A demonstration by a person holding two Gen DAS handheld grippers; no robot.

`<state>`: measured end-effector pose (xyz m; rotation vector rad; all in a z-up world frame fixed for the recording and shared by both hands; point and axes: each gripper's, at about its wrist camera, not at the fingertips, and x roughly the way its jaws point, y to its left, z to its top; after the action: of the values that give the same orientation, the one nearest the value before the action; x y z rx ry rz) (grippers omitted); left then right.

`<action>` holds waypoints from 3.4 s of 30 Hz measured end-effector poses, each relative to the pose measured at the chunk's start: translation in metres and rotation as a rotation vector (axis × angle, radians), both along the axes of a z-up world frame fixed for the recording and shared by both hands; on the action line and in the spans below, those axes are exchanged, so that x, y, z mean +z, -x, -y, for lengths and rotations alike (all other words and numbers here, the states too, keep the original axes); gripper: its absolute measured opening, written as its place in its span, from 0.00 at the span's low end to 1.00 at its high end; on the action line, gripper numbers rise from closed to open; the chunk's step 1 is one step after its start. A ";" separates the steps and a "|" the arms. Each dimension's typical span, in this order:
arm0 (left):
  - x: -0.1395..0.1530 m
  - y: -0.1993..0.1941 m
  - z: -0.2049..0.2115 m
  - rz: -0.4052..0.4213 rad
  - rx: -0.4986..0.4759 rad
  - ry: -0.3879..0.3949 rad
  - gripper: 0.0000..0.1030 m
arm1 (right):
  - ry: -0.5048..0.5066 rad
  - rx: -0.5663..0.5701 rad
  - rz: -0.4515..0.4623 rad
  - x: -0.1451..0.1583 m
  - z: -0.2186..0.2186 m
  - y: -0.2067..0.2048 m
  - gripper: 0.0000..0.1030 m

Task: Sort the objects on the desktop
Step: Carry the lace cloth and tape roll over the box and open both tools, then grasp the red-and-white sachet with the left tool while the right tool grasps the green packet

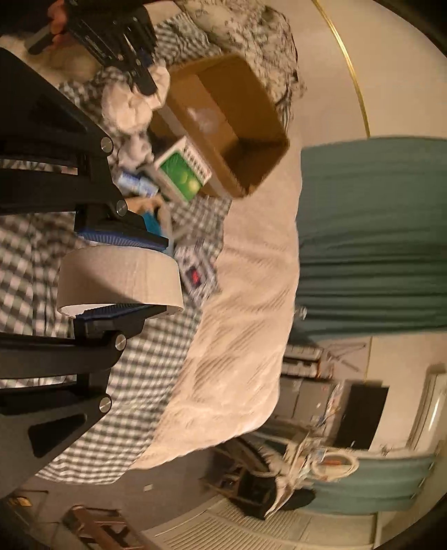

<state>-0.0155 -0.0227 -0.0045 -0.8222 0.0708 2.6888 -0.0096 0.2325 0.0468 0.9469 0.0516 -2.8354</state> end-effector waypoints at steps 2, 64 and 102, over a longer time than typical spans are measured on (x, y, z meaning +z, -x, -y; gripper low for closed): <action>0.010 0.003 0.007 -0.014 0.005 -0.014 0.12 | -0.003 0.045 -0.005 0.007 0.017 0.002 0.28; -0.101 0.012 -0.081 0.395 0.016 0.003 0.86 | 0.089 -0.035 0.127 -0.053 -0.068 0.040 0.65; -0.099 -0.004 -0.065 0.297 -0.019 0.038 0.50 | 0.123 -0.051 0.238 -0.083 -0.050 0.056 0.18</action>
<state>-0.0113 0.0420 -0.1033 -1.2159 0.0596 2.5239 -0.0654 0.2824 -0.0364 1.2648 -0.1737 -2.7109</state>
